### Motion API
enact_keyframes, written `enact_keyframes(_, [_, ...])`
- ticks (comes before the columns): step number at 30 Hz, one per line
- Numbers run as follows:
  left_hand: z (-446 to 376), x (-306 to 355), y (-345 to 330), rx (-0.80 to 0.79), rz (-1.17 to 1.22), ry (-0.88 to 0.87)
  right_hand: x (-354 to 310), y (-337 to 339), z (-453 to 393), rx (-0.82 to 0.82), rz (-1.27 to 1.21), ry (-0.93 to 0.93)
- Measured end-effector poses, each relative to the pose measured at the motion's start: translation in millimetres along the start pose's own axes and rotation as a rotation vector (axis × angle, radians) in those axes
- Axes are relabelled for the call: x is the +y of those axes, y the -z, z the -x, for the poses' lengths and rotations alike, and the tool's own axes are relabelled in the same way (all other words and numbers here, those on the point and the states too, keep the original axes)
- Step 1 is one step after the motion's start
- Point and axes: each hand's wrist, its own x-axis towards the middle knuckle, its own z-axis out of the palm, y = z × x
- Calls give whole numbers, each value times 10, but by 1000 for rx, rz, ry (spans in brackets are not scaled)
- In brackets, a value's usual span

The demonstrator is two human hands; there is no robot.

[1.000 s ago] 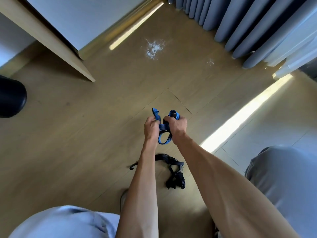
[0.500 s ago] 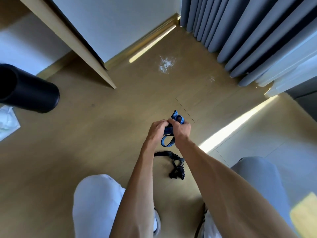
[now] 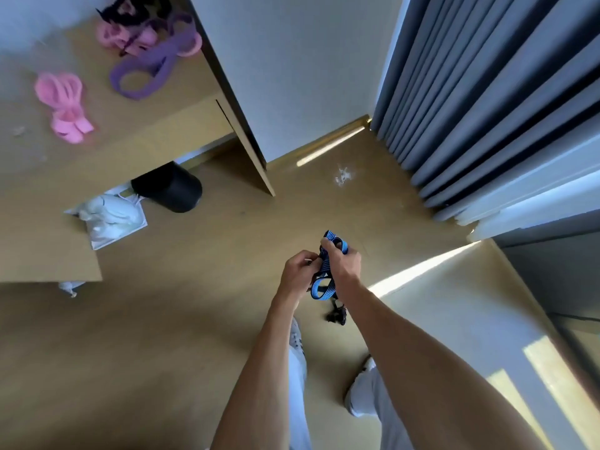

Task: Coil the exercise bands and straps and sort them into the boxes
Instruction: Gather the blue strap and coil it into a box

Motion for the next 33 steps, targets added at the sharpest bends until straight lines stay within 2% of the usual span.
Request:
enact_keyframes(6, [1214,777,486,34,50,33,-544,-76,1305,-62,-48,-87])
enact_keyframes(13, [1732,1292,1344,-35,238,26,-1162,-669,2034,-134,63,-9])
enact_keyframes(18, [1858,1425,2197,-8,183,-59,-1313,-1460,2479,-162,77,33])
enact_keyframes(24, [2010,1434,3288,170,160,-101,-1321,-2500,2981,-254,164,91])
enact_keyframes(33, [1912,1620,4925,373,349,-132,-1631,-4154,3507,-488,361,304])
